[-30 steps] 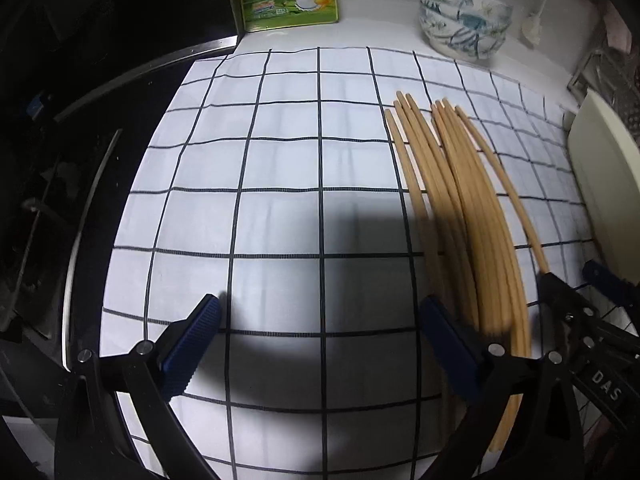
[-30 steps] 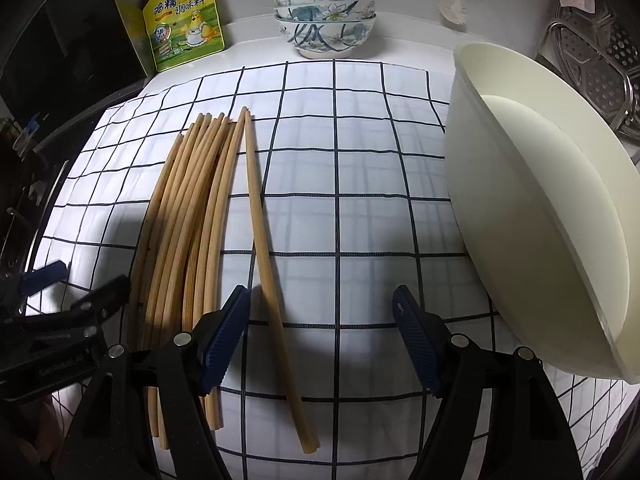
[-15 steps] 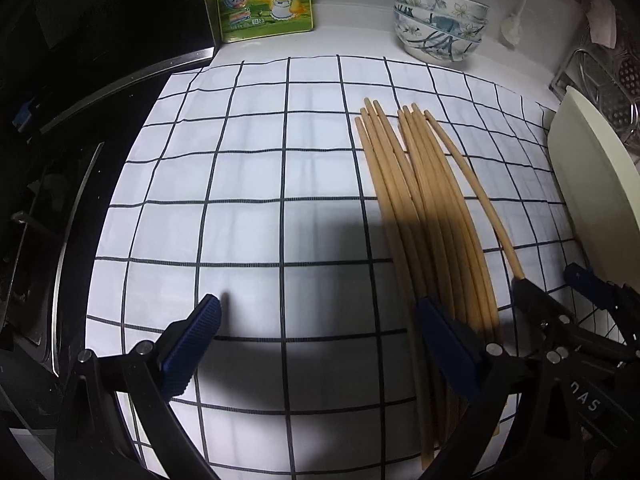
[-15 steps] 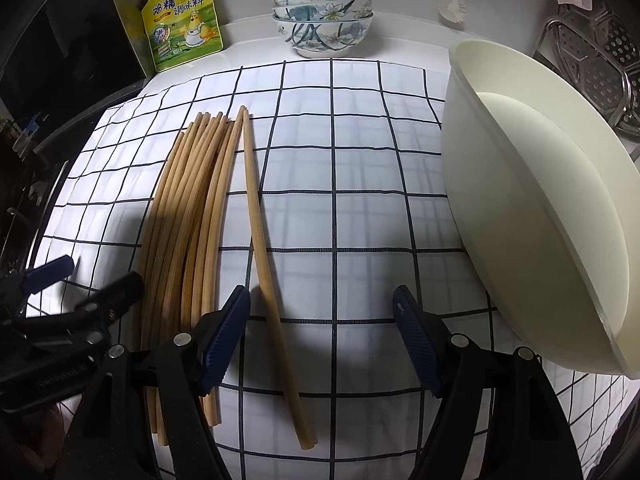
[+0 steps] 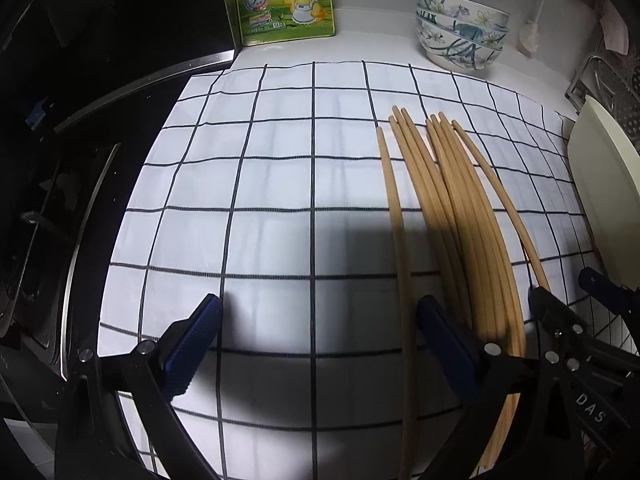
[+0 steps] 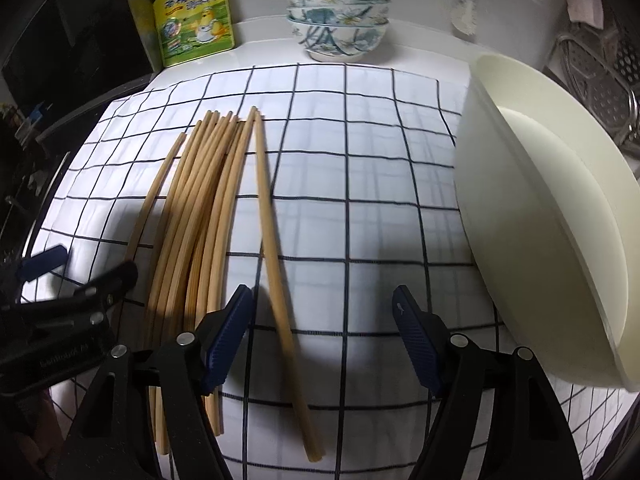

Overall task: Organize utensils
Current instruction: 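Close the left gripper on one chopstick while the right gripper closes on another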

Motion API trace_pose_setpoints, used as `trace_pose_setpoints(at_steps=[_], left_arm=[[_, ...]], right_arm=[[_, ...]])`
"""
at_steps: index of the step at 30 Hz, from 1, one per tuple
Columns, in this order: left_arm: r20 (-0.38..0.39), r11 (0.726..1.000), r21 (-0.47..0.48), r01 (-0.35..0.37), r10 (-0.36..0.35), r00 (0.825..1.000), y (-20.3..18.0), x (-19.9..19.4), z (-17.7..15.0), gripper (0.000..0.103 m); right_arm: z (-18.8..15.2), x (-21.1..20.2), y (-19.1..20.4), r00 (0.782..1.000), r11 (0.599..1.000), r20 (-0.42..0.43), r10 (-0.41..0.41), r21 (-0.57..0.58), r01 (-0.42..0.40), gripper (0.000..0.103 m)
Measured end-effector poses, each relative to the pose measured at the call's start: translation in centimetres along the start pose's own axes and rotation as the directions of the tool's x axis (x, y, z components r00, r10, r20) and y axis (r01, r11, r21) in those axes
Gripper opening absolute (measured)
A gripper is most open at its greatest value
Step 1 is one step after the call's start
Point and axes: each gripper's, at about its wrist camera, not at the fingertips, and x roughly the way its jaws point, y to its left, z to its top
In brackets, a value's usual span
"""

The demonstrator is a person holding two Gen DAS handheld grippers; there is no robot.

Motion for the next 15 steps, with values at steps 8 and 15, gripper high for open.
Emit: trace_pose_setpoints(at_steps=[8,15], left_arm=[[0.005,0.998,0.039,0.050,-0.051,0.999,-1.2,-1.0,0.5,0.007],[-0.041,0.996,0.011,0.084,-0.083,0.996,-0.5,-1.7,0.4,0.008]], right_arm=[[0.4,-0.2,1.8,0.998,0.993,-0.004,0.065,-0.096,-0.065,0.007],[0.8,-0.9,0.9,0.990,0.990,-0.021,0.139,-0.032,-0.140,0.006]])
